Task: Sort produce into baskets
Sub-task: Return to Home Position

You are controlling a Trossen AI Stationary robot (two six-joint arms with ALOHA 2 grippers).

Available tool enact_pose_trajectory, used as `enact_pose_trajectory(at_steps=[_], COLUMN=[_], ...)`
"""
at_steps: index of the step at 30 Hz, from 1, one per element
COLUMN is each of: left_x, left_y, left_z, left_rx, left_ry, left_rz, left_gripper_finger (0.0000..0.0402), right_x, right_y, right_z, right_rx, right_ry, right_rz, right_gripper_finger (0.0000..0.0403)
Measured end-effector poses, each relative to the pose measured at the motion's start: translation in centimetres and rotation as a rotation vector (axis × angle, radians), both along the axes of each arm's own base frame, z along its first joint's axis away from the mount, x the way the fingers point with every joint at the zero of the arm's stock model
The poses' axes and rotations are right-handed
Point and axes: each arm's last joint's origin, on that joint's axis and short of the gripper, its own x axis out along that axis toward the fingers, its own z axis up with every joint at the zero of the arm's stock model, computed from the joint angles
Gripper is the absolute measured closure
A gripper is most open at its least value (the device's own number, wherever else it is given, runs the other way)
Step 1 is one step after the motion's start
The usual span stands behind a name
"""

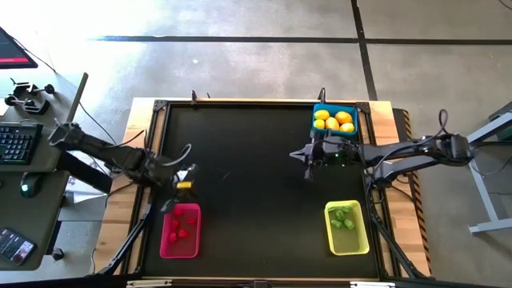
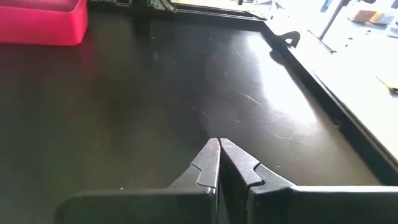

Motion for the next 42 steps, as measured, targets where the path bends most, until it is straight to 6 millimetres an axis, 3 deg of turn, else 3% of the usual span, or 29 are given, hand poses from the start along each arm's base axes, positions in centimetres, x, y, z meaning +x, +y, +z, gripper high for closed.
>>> enact_pose_trajectory(at_steps=[6, 17, 23, 31, 42], left_x=[0.8, 0.9, -0.3, -2.3, -6.2], left_y=[2.0, 5.0, 6.1, 6.5, 6.6], left_z=[0.1, -1.1, -1.7, -2.6, -2.8], left_rx=[0.040, 0.090, 0.121, 0.171, 0.214], left_ry=[-0.192, -0.489, -0.571, -0.581, -0.594], left_rz=[0.055, 0.215, 0.324, 0.462, 0.618], left_gripper_finger=[0.0401, 0.0401, 0.0401, 0.0401, 0.0401], right_x=[-1.5, -6.5, -8.9, -10.3, -12.0], right_y=[-0.8, -2.4, -1.7, -0.7, 0.0], right_z=[0.9, -1.1, -2.2, -3.0, -2.8], right_rx=[-0.012, 0.025, 0.002, -0.031, -0.010], right_ry=[-0.027, -0.212, -0.300, -0.363, -0.390], right_rz=[-0.014, -0.084, -0.163, -0.193, -0.109], right_gripper_finger=[0.0403, 0.0403, 0.0403, 0.0403, 0.0403])
